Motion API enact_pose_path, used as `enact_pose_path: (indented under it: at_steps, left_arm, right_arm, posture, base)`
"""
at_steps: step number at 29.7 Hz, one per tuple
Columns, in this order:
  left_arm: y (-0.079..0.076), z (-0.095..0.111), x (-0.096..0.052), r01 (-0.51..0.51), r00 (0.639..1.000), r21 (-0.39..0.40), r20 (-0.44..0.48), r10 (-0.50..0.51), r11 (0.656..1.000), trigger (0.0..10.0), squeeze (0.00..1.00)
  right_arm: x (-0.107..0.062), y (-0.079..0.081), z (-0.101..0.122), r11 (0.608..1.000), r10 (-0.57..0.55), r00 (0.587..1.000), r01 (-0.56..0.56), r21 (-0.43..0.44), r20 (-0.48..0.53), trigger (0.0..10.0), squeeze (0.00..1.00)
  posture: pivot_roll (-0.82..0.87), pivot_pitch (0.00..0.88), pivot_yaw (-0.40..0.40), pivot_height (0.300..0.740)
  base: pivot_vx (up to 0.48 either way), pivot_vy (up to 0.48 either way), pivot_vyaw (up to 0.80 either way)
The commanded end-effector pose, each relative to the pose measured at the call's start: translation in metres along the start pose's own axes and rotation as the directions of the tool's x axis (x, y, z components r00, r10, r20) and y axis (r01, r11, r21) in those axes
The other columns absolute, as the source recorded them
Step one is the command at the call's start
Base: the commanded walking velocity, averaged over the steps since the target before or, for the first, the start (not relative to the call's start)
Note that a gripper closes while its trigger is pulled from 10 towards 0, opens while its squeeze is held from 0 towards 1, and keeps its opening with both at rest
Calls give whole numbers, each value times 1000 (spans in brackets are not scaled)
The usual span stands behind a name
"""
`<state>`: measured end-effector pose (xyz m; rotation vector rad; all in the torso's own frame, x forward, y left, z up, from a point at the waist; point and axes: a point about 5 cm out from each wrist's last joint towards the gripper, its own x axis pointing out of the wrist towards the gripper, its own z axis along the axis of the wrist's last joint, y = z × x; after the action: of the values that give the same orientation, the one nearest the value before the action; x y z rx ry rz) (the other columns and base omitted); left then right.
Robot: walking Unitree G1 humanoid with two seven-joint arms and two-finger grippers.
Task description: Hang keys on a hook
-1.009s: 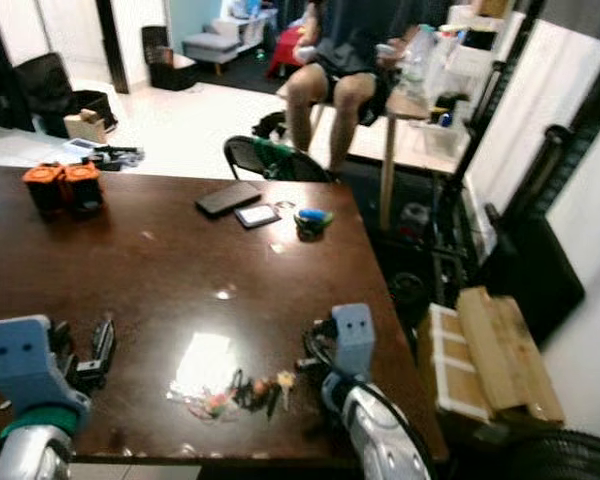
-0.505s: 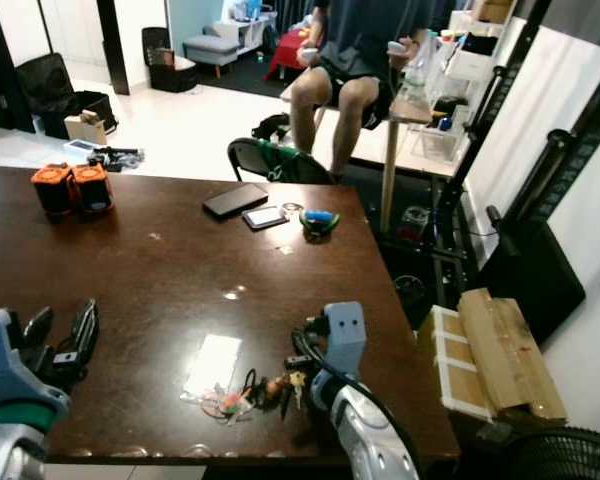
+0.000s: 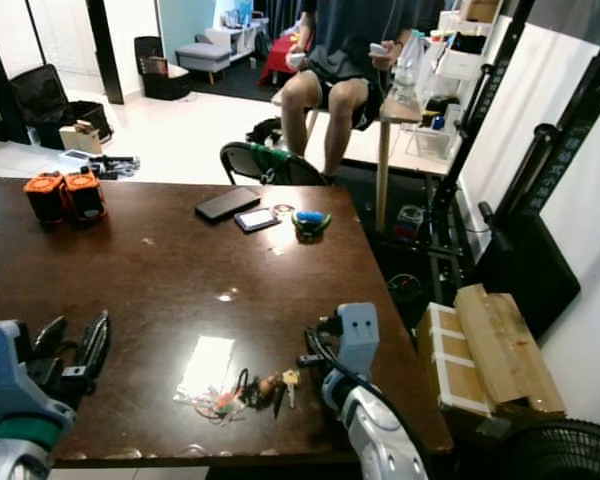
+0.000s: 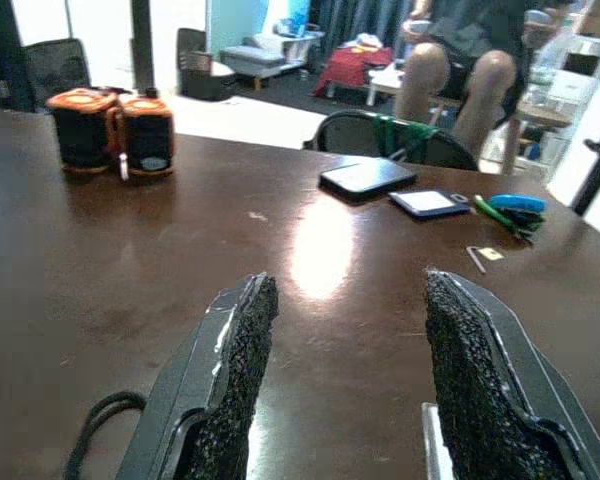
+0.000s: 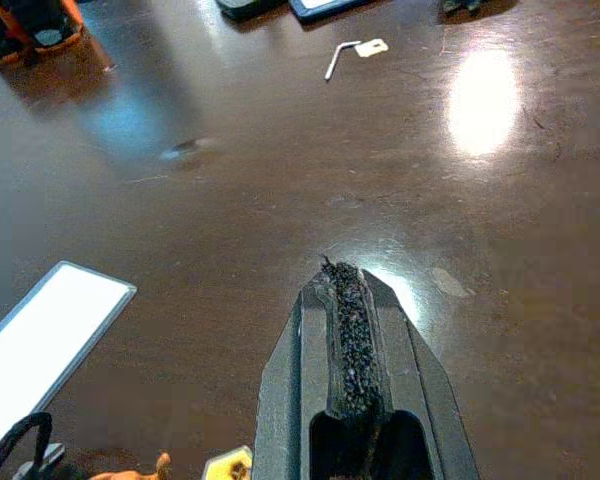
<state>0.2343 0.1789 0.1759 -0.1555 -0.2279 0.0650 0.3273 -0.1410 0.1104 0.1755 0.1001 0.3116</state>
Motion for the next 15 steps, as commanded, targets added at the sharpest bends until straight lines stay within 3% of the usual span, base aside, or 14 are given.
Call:
enact_pose_path:
  at_steps: [1,12,15]
  left_arm:
    - [0,-5,0,3,1000,-2,-30,-3,1000,10000,0]
    - [2,-4,-2,3,999,2,-40,-3,1000,10000,0]
    - [2,-4,-2,1,999,15,-39,0,1000,10000,0]
  right_arm:
    - [-3,-1,-6,1000,-12,1000,12,10,-12,10000,0]
    - [-4,1,-9,1000,-13,1000,14,17,-17,10000,0]
    - [-4,1,-9,1000,-13,1000,14,18,-18,10000,0]
  posture:
    - [-128,26,63,740]
    - [-121,36,68,740]
    - [-121,36,68,740]
  base:
    - [0,341,0]
    - [0,341,0]
    - [0,0,0]
